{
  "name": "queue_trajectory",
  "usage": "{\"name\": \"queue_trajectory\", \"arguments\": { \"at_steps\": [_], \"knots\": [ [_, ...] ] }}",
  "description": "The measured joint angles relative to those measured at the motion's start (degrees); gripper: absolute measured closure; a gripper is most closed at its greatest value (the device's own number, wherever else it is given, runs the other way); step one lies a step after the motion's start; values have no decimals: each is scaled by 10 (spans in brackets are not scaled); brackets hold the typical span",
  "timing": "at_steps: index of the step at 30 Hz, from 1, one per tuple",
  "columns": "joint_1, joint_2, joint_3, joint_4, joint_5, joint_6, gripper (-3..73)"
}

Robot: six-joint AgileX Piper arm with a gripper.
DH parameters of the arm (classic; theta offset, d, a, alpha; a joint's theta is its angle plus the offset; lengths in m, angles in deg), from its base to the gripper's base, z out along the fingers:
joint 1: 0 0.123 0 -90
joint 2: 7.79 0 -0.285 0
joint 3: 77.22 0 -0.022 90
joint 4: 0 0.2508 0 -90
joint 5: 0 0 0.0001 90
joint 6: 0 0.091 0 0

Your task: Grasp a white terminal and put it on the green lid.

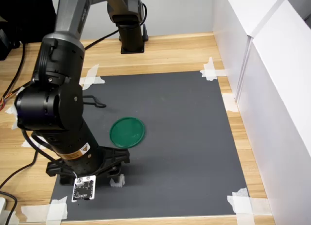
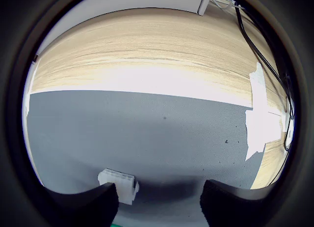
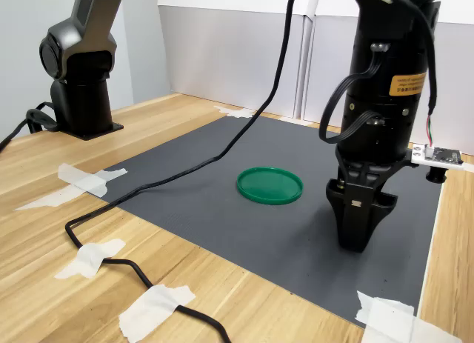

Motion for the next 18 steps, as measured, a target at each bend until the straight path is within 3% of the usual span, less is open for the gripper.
{"name": "queue_trajectory", "arguments": {
  "at_steps": [18],
  "knots": [
    [0, -15, 0, -2, 31, 0, -17]
  ]
}}
